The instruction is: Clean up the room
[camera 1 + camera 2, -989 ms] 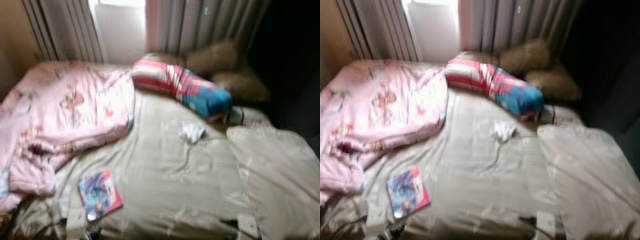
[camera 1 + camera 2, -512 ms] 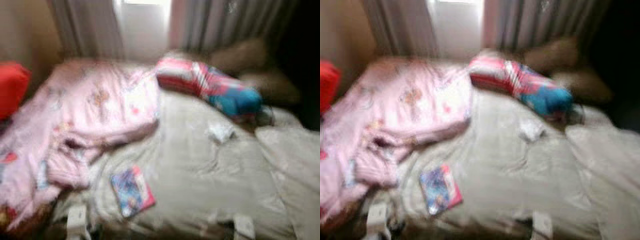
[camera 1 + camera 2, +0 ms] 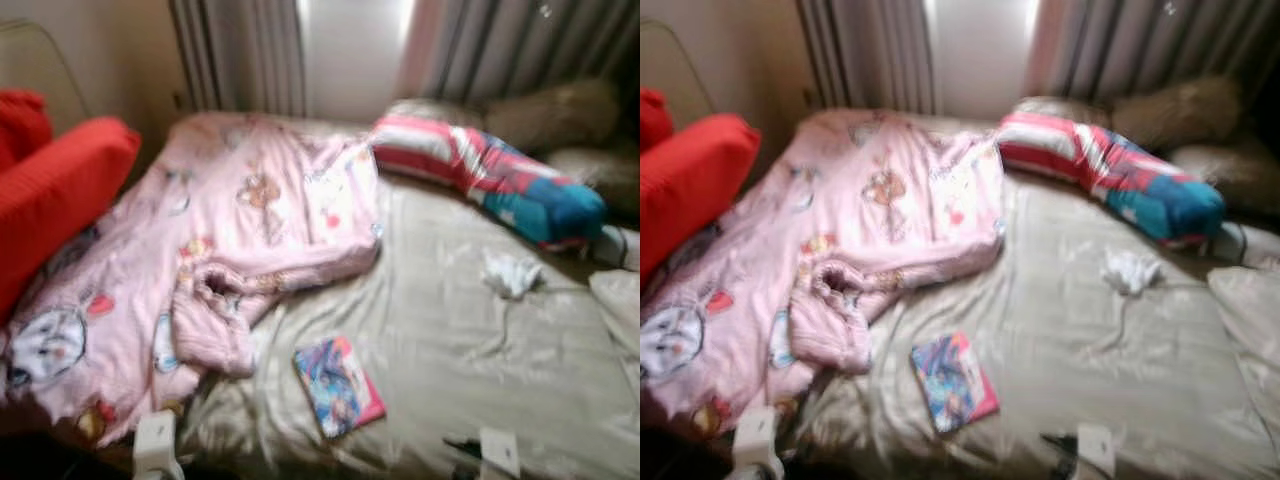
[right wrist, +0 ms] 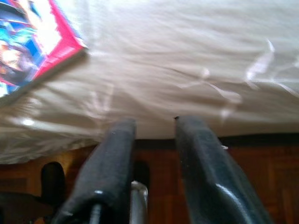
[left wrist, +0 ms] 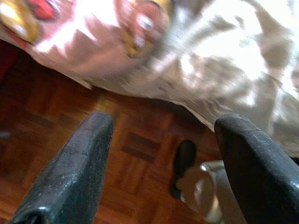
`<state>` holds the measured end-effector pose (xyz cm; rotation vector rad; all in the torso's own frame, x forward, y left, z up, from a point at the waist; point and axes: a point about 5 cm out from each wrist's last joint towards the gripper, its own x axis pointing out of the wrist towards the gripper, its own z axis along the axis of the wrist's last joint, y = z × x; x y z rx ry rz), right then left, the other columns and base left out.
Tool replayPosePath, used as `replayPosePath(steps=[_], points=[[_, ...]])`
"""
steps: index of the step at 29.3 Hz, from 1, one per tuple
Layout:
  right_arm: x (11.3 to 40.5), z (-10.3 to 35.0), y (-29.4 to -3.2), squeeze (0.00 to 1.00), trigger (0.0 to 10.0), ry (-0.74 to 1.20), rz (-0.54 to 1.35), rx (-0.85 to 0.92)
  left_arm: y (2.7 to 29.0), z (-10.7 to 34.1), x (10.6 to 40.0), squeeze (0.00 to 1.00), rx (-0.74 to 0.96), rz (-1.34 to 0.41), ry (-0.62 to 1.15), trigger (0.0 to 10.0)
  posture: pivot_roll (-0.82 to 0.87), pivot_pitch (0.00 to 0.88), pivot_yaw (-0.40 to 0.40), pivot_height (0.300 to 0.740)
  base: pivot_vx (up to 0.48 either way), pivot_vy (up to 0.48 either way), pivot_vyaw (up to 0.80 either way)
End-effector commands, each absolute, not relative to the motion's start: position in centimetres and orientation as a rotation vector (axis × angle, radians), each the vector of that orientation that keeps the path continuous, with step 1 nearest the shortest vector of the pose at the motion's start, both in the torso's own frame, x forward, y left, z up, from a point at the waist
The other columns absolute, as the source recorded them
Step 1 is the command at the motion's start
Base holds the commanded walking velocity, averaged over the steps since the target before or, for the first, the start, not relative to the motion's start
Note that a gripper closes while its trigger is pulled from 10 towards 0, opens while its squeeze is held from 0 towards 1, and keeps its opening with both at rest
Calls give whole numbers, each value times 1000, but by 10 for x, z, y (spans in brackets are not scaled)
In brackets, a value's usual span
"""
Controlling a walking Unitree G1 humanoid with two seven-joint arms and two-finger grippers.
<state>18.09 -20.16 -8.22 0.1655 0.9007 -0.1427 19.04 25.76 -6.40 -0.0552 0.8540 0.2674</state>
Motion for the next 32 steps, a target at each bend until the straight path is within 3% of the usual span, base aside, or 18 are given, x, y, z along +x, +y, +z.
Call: replayPosePath(steps=[1,10,21,32], points=[[182,-79,-213,0,10000,875,-173,174,250,-67,190,0,-76,256,863,10000,100,23,-29,740,0,0,0],[197,-75,-197,0,10000,860,-146,187,250,-67,190,0,-89,263,861,10000,106,25,-32,740,0,0,0],[192,-76,-209,0,10000,870,-169,186,250,-67,190,0,-86,261,864,10000,101,25,-28,740,0,367,0],[193,-77,-199,0,10000,865,-158,192,251,-67,190,0,-79,256,862,10000,100,25,-23,740,0,0,0]])
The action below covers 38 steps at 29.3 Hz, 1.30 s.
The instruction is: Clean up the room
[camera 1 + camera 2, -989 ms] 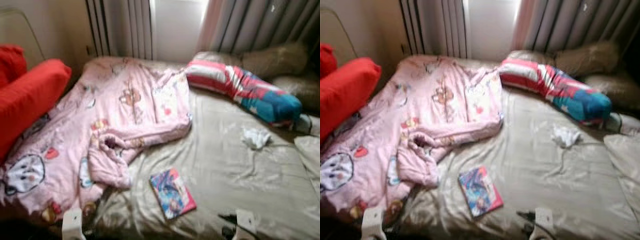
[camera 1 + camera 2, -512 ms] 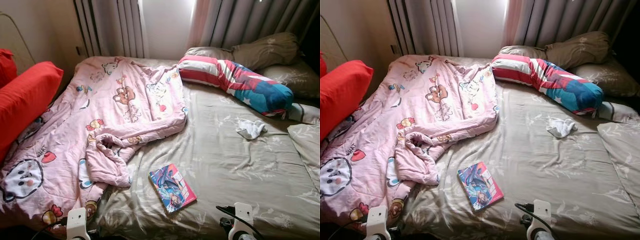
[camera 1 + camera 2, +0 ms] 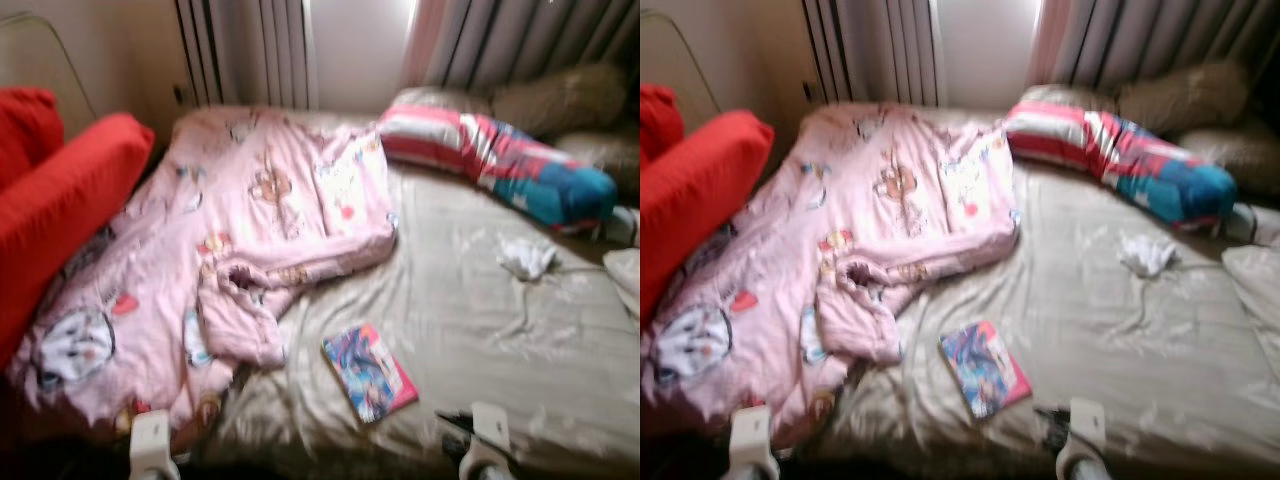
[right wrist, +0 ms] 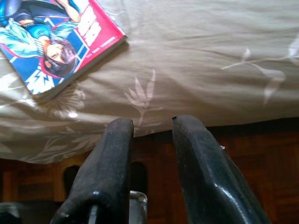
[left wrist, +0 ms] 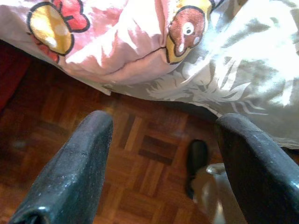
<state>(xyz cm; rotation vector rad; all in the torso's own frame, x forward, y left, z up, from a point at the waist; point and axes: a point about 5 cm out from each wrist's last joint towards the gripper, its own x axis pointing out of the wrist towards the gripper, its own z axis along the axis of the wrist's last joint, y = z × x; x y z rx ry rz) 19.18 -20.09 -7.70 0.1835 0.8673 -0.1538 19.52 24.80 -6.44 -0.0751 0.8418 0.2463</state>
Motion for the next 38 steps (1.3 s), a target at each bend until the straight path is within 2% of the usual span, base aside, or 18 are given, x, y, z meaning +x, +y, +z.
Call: replayPosePath(steps=[1,8,12,17,22,23,25,35,38], points=[[193,-77,-199,0,10000,865,-158,192,251,-66,190,0,-76,254,861,10000,99,26,-22,740,0,0,0],[206,-68,-198,0,10000,781,-135,177,251,-63,194,0,-95,270,781,10000,103,35,-27,740,0,0,0],[239,-42,-204,0,10000,574,-125,181,251,-55,199,0,-140,276,652,10000,95,44,-33,740,0,0,0],[260,-19,-204,0,10000,404,-92,136,249,-51,203,0,-115,228,599,10000,71,50,-29,740,0,0,0],[259,-12,-206,0,10000,316,-93,131,248,-49,204,0,-103,216,568,10000,61,46,-32,740,0,0,0],[255,-13,-206,0,10000,298,-85,124,240,-15,234,0,-9,134,296,10000,58,42,-34,740,0,0,0],[250,-15,-204,0,10000,289,-74,114,229,10,241,0,37,104,105,10000,63,44,-38,740,0,0,0],[242,-24,-198,0,10000,340,-75,115,224,25,240,0,23,110,25,10000,87,34,-54,740,0,0,0],[244,-22,-196,0,10000,330,-66,112,226,28,229,0,32,124,33,10000,78,33,-56,740,0,0,0]])
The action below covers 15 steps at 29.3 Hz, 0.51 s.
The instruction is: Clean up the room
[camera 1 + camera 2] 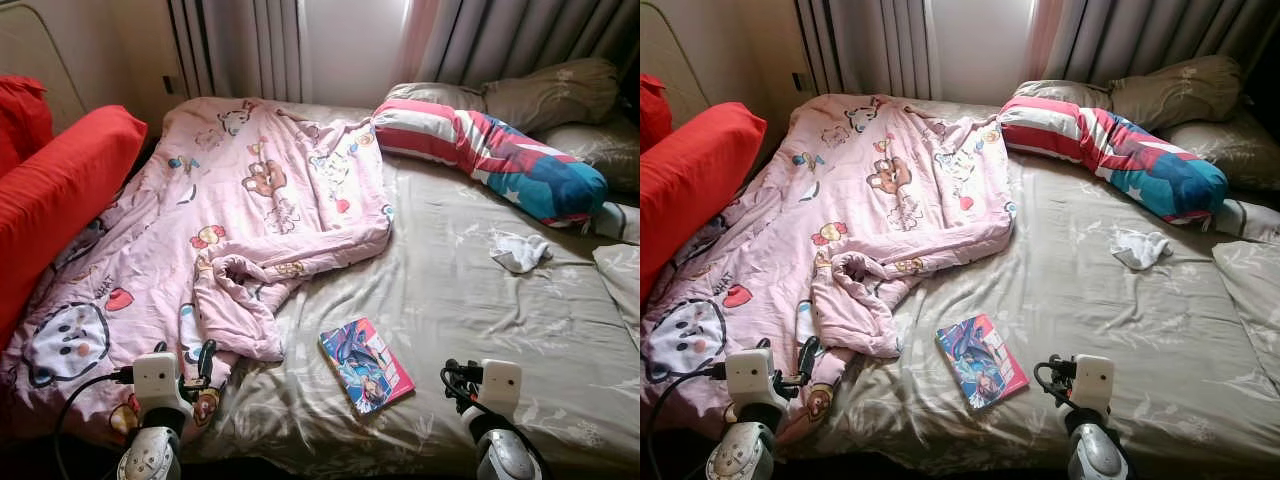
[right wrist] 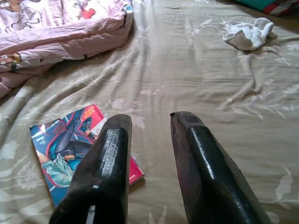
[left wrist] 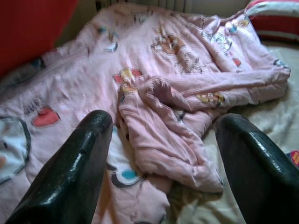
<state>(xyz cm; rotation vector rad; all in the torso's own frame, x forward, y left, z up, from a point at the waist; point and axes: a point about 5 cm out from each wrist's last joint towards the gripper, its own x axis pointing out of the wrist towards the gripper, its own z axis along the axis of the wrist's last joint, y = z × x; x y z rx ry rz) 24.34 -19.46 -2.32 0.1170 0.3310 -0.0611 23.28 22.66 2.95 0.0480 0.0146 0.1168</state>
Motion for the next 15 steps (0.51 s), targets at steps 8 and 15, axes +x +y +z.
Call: replayPosePath(steps=[8,15], points=[[241,-25,-197,0,10000,345,-47,81,227,28,225,0,34,134,51,10000,87,31,-55,740,0,0,300],[240,-27,-195,0,10000,358,-62,119,224,32,227,0,35,112,73,10000,86,35,-48,740,0,0,480]])
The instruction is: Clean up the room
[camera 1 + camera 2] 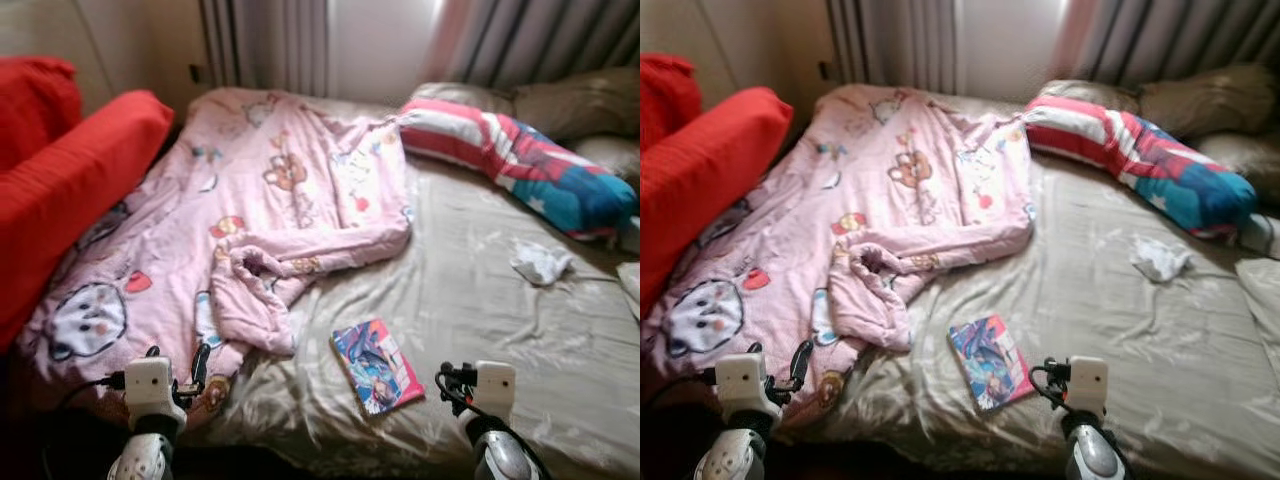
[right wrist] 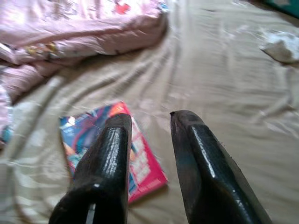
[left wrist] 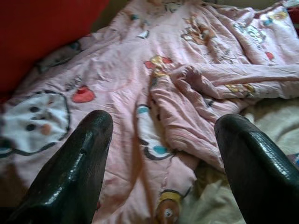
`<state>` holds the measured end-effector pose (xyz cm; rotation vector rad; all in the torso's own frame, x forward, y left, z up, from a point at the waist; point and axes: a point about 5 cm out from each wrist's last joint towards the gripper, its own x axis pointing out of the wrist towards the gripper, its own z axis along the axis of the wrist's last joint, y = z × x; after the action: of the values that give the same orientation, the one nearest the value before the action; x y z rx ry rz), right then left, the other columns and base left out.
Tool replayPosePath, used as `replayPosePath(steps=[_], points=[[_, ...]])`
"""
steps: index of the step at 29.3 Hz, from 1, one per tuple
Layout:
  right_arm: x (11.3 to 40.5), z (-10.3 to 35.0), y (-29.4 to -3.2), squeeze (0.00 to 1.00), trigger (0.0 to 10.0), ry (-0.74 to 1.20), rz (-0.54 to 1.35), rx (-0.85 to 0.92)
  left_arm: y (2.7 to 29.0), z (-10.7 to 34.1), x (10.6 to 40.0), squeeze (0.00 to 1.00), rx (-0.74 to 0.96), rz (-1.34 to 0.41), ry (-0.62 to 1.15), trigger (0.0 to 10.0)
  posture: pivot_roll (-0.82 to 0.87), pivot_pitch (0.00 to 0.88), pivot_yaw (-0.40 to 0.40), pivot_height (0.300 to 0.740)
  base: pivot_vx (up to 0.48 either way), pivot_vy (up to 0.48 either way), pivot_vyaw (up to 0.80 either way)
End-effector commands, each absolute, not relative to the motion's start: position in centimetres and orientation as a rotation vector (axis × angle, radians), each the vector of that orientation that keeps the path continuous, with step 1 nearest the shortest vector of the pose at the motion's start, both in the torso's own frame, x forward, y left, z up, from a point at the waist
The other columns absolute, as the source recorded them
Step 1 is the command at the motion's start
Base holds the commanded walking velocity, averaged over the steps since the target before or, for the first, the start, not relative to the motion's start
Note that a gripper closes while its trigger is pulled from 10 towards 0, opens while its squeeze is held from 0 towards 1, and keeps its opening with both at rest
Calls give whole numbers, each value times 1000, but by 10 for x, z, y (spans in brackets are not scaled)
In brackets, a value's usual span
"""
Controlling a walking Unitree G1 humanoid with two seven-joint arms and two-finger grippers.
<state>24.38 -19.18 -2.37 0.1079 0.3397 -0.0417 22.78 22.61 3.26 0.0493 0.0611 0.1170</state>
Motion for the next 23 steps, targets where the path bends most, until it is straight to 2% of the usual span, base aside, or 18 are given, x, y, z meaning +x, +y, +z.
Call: replayPosePath(steps=[1,23], points=[[240,-26,-196,0,10000,355,-63,126,224,32,228,0,36,109,74,10000,87,36,-48,740,0,0,0],[246,-24,-192,0,10000,348,-59,131,226,39,234,0,38,99,82,10000,87,87,-32,740,0,0,20]])
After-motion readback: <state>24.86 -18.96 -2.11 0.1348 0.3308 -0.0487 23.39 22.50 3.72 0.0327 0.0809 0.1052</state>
